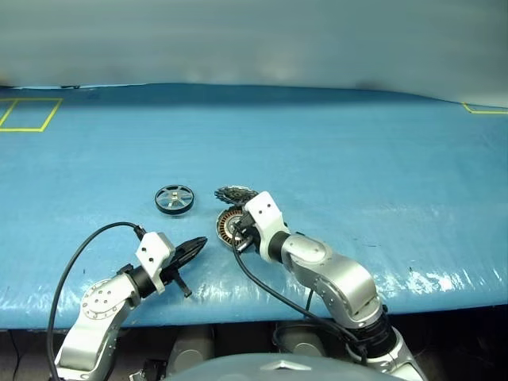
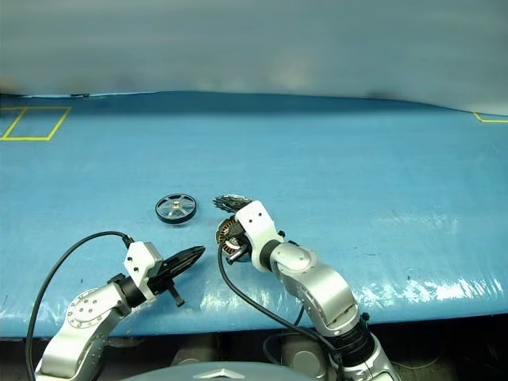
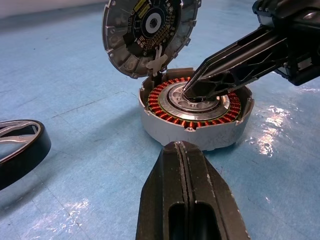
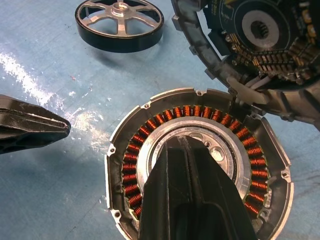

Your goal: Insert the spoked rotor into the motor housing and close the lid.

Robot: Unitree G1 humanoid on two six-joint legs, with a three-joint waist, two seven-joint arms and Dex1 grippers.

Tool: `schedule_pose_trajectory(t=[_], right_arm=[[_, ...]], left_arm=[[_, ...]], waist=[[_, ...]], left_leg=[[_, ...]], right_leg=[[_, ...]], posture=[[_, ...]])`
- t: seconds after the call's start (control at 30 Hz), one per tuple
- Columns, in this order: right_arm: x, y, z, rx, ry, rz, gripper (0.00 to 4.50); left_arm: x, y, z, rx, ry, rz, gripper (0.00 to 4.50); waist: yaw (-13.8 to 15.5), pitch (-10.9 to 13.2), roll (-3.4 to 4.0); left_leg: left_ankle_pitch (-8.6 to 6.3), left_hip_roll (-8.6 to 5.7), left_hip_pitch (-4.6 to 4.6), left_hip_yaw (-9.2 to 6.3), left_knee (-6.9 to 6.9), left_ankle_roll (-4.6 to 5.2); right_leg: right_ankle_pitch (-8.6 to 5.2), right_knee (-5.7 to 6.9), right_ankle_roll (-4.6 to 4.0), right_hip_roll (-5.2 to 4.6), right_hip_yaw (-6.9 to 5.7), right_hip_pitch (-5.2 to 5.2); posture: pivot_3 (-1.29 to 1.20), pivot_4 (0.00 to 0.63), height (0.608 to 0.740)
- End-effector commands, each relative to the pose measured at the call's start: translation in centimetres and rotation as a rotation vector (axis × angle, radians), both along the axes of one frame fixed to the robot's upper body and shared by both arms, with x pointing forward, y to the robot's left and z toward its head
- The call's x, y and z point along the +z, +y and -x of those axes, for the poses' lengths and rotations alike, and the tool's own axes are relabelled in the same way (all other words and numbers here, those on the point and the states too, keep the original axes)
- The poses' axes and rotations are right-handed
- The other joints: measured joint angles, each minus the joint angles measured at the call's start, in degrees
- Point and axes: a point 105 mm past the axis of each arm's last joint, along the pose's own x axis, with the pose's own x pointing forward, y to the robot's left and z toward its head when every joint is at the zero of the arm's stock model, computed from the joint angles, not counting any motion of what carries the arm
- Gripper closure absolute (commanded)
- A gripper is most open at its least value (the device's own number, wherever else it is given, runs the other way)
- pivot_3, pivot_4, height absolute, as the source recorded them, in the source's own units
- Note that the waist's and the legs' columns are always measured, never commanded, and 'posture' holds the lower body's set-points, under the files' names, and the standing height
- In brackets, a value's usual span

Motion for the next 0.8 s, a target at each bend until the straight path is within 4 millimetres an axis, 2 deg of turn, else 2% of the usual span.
schedule_pose_trajectory(t=[0.03,0.6,0.8], right_arm=[[1.3,0.5,0.0,0.019,-0.047,-0.029,4.48],[-0.6,-0.3,-0.4,-0.019,-0.001,0.027,4.48],[-0.2,-0.2,-0.3,-0.017,-0.003,0.014,4.48]], left_arm=[[0.6,-0.3,0.0,-0.015,-0.026,0.001,4.50],[0.7,-0.5,0.0,-0.026,-0.022,-0.003,4.50],[0.8,-0.5,0.0,-0.028,-0.021,-0.006,4.50]], waist=[[0.00,0.00,0.00],[-0.08,0.01,0.01],[-0.16,0.01,0.01]], left_leg=[[0.00,0.00,0.00,0.00,-0.01,0.00],[0.00,0.01,-0.01,0.00,-0.04,0.00],[0.00,0.02,0.00,0.00,-0.04,0.00]], right_leg=[[0.00,0.00,0.00,0.00,0.00,0.00],[-0.01,-0.01,0.01,0.00,-0.01,-0.02],[-0.02,-0.01,-0.01,0.01,-0.01,-0.02]], posture=[[0.00,0.150,0.740],[0.00,0.150,0.740],[0.00,0.150,0.740]])
